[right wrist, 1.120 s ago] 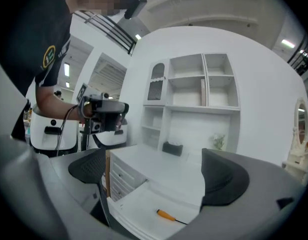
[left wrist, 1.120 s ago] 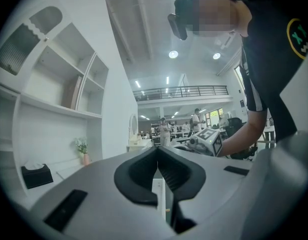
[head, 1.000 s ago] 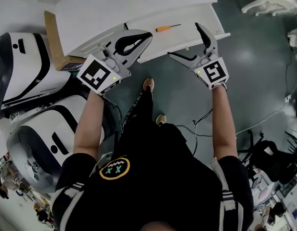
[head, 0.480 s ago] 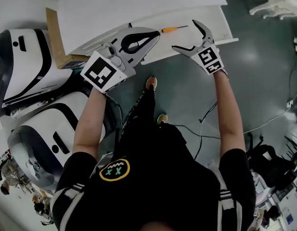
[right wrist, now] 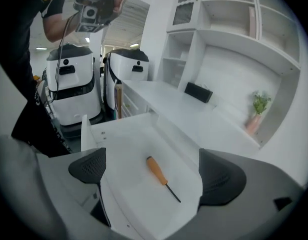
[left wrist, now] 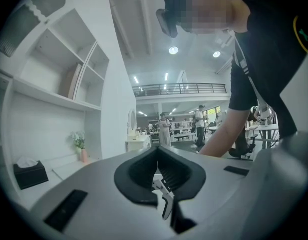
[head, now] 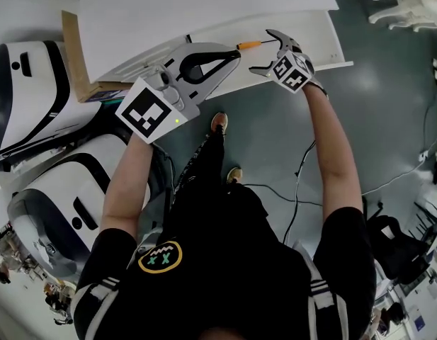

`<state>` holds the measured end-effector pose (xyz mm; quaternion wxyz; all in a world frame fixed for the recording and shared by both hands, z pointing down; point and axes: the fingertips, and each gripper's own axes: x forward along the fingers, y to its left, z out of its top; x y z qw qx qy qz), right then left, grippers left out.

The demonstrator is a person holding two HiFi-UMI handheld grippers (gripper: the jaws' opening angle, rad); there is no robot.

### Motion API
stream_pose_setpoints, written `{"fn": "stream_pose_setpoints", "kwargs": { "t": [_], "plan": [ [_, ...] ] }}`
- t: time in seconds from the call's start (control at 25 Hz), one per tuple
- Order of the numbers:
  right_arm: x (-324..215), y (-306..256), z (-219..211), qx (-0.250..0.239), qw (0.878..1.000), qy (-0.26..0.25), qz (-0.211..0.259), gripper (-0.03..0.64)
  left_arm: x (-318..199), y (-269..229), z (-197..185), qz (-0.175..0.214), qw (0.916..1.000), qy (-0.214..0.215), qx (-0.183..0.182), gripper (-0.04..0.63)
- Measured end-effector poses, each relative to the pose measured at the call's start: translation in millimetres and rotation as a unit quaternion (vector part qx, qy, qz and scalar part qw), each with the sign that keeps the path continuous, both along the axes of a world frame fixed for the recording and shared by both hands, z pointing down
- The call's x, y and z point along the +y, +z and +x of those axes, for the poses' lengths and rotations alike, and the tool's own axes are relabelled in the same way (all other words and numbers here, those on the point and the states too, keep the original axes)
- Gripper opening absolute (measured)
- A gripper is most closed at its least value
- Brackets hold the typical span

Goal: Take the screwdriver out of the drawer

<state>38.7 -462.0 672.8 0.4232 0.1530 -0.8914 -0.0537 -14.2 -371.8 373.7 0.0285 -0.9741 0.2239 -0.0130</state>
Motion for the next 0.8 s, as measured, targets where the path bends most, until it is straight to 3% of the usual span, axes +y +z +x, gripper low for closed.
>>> {"fn": "stream_pose_setpoints", "kwargs": {
  "t": [0.36, 0.8],
  "plan": [
    [-9.7, 82.8, 11.0, 0.12, 0.99, -0.055, -0.054, 0.581, -9.1, 12.1, -2.2, -0.009, 0.9999, 0.007, 0.0, 0.02],
    [-29.9, 137.3, 3.8, 0.181, 0.975, -0.084, -0.101, 0.581, -19.3, 25.4, -3.7, -0.018, 0.9996, 0.021, -0.011, 0.02]
  ]
}}
